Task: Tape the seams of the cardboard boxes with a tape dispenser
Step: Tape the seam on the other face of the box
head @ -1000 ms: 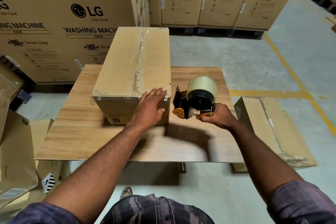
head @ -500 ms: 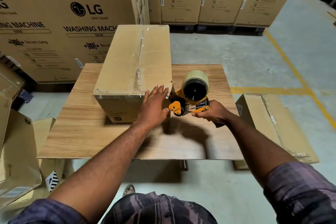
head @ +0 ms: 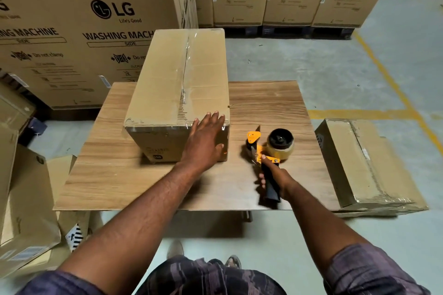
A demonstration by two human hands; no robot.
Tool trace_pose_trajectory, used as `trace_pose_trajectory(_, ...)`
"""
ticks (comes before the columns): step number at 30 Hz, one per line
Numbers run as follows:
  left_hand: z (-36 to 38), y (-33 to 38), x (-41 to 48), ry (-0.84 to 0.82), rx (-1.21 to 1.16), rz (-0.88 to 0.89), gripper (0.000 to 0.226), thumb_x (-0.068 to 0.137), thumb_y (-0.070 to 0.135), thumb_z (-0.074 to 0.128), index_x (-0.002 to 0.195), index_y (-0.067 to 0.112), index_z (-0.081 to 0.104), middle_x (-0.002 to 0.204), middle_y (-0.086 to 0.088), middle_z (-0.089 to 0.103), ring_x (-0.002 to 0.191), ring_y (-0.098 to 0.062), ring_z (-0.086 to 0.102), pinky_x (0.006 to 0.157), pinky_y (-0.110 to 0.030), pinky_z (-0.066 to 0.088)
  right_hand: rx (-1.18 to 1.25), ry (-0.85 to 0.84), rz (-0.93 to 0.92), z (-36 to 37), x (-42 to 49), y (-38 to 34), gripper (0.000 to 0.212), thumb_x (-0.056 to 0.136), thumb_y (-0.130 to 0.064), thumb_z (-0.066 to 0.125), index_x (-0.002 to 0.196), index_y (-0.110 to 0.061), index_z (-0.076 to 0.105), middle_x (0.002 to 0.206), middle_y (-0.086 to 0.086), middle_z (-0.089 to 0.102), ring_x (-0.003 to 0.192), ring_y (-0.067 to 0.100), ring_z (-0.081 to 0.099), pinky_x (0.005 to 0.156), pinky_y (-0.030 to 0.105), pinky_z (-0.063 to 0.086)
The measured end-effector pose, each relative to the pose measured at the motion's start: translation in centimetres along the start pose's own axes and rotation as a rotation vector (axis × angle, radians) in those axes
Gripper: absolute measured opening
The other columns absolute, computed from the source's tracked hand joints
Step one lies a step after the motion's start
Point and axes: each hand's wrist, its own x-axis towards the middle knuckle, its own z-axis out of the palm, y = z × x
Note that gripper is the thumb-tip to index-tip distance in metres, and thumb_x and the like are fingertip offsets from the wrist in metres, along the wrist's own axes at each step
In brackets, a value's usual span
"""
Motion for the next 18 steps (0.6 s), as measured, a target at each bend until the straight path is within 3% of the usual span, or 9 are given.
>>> trace_pose_trajectory(2, 0.0, -0.2, 0.0, 0.005, -0.007, 0.003, 0.086, 0.090, 0.023, 0.070, 0.159, 0.027, 0.019, 0.166, 0.008, 0.011, 0.153, -0.009, 0.004, 0.123, -0.034, -0.007, 0.258, -0.121, 0.076, 1.1, 0.8, -0.2, 0.033, 0.091, -0.042, 0.072, 0.083, -0.011, 0.061, 0.068, 0.009, 0.056, 0.054, 0.022, 0.055, 0.062, 0.038, 0.052)
trace_pose_trajectory(5, -0.1, -0.3, 0.0, -0.009, 0.003, 0.013, 0.087, 0.090, 0.023, 0.070, 0.159, 0.028, 0.018, 0.166, 0.008, 0.011, 0.153, -0.009, 0.004, 0.124, -0.036, -0.006, 0.354, 0.011, 0.118, 2.7, 2.9, -0.9, 0.029, 0.100, -0.031, 0.061, 0.078, -0.013, 0.058, 0.068, 0.009, 0.055, 0.058, 0.024, 0.056, 0.070, 0.041, 0.051)
trace_pose_trajectory(8, -0.3, -0.5, 0.0, -0.020, 0.001, 0.019, 0.086, 0.091, 0.025, 0.069, 0.159, 0.028, 0.018, 0.166, 0.009, 0.010, 0.153, -0.008, 0.004, 0.123, -0.034, -0.006, 0.038, 0.201, 0.056, 4.0, 3.2, -1.7, 0.023, 0.102, -0.036, 0.055, 0.099, -0.013, 0.059, 0.094, 0.012, 0.060, 0.083, 0.029, 0.063, 0.071, 0.039, 0.052)
trace_pose_trajectory(10, -0.5, -0.7, 0.1, -0.028, -0.001, 0.034, 0.085, 0.091, 0.027, 0.068, 0.159, 0.028, 0.018, 0.166, 0.009, 0.010, 0.153, -0.008, 0.005, 0.123, -0.034, -0.006, -0.324, 0.254, 0.041, 4.4, 1.6, -2.2, 0.029, 0.101, -0.041, 0.051, 0.113, -0.014, 0.055, 0.114, 0.015, 0.059, 0.103, 0.037, 0.064, 0.076, 0.041, 0.053)
trace_pose_trajectory(12, -0.6, -0.9, 0.1, -0.030, 0.003, 0.049, 0.083, 0.092, 0.029, 0.066, 0.159, 0.028, 0.018, 0.166, 0.008, 0.010, 0.153, -0.008, 0.005, 0.123, -0.034, -0.006, -0.659, 0.291, -0.084, 4.8, -0.1, -2.7, 0.028, 0.099, -0.041, 0.050, 0.104, -0.014, 0.056, 0.108, 0.015, 0.061, 0.102, 0.035, 0.064, 0.082, 0.042, 0.054)
trace_pose_trajectory(13, -0.6, -1.0, 0.2, -0.026, 0.010, 0.056, 0.083, 0.092, 0.029, 0.065, 0.159, 0.027, 0.018, 0.166, 0.008, 0.010, 0.153, -0.009, 0.005, 0.123, -0.035, -0.005, -0.702, 0.296, -0.198, 5.4, -0.6, -3.0, 0.030, 0.100, -0.041, 0.052, 0.099, -0.012, 0.059, 0.104, 0.016, 0.064, 0.101, 0.036, 0.065, 0.083, 0.042, 0.054)
trace_pose_trajectory(14, -0.5, -1.0, 0.2, -0.031, 0.019, 0.063, 0.082, 0.092, 0.029, 0.064, 0.160, 0.027, 0.018, 0.167, 0.008, 0.011, 0.153, -0.010, 0.006, 0.124, -0.036, -0.004, -0.620, 0.276, -0.309, 6.4, -1.3, -3.4, 0.031, 0.101, -0.040, 0.054, 0.098, -0.011, 0.062, 0.104, 0.017, 0.068, 0.102, 0.036, 0.066, 0.081, 0.040, 0.054)
trace_pose_trajectory(16, -0.4, -1.2, 0.2, -0.035, 0.025, 0.077, 0.082, 0.090, 0.028, 0.063, 0.159, 0.026, 0.019, 0.167, 0.007, 0.012, 0.153, -0.011, 0.008, 0.124, -0.038, -0.001, -0.229, 0.150, -0.464, 9.2, -2.2, -4.4, 0.024, 0.105, -0.038, 0.054, 0.113, -0.017, 0.065, 0.117, 0.009, 0.068, 0.111, 0.027, 0.066, 0.078, 0.034, 0.053)
trace_pose_trajectory(18, -0.5, -1.3, 0.2, -0.041, 0.025, 0.082, 0.082, 0.089, 0.028, 0.062, 0.159, 0.027, 0.020, 0.167, 0.006, 0.013, 0.153, -0.011, 0.009, 0.124, -0.038, 0.000, -0.038, 0.050, -0.584, 11.9, -2.0, -4.7, 0.034, 0.105, -0.043, 0.050, 0.136, -0.031, 0.055, 0.143, -0.002, 0.057, 0.132, 0.014, 0.054, 0.096, 0.034, 0.051)
